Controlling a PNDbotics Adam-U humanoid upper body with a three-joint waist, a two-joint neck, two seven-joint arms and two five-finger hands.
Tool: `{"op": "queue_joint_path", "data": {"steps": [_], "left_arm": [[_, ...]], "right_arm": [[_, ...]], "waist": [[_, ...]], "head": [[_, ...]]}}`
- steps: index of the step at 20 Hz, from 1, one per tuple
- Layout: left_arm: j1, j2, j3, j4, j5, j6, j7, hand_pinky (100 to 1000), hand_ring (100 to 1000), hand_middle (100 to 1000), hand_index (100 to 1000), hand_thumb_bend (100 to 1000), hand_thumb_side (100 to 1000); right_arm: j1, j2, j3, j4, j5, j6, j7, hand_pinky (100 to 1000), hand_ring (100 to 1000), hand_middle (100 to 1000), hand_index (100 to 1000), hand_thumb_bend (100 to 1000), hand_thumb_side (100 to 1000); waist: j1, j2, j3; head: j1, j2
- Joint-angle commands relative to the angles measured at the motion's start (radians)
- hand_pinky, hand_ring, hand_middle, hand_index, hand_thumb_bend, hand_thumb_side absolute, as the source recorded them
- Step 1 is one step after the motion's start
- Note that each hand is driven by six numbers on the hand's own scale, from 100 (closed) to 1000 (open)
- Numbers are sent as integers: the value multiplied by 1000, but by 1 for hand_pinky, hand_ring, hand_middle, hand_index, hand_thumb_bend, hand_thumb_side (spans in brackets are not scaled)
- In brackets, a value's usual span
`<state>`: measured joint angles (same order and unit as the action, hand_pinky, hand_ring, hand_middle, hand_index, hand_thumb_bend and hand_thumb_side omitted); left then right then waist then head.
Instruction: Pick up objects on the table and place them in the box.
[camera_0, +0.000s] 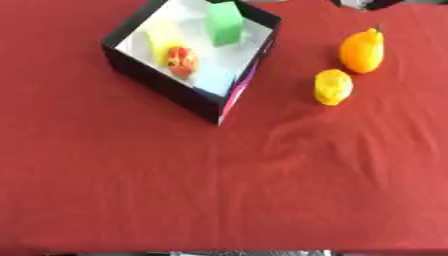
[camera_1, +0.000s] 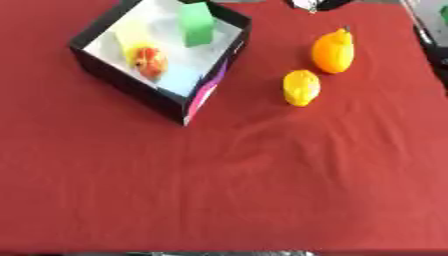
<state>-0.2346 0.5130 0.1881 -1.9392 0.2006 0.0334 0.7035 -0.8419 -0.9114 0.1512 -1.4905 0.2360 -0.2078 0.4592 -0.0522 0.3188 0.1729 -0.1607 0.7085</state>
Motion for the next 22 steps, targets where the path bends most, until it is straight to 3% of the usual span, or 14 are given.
{"op": "queue_joint_path", "data": {"steps": [1,6,8,15,22], "left_arm": [[-7,35,10,-9,-3,3,-5,795,721,681,764,222,532],[-12,32,10,-9,-2,4,-8,794,720,680,763,222,533],[-12,31,10,-8,0,4,-8,793,719,680,763,221,533],[-14,27,7,-4,6,7,-16,791,715,678,761,221,534],[-18,24,8,-3,12,7,-17,790,711,672,759,222,534]], "right_arm": [[29,-85,-37,-39,5,-6,-5,849,852,799,916,365,232],[134,-126,-61,-26,86,-38,-9,859,868,816,926,395,285],[155,-128,-68,7,114,-51,-3,862,869,815,927,387,265],[139,-107,-73,123,163,-103,13,868,872,820,932,413,249],[124,-89,-83,204,242,-106,-14,863,870,820,930,446,282]], "waist": [[4,-28,0],[7,-19,3],[9,-16,6],[15,-6,13],[12,13,23]], "head": [[2,-23],[6,-41],[8,-47],[3,-65],[-2,-72]]}}
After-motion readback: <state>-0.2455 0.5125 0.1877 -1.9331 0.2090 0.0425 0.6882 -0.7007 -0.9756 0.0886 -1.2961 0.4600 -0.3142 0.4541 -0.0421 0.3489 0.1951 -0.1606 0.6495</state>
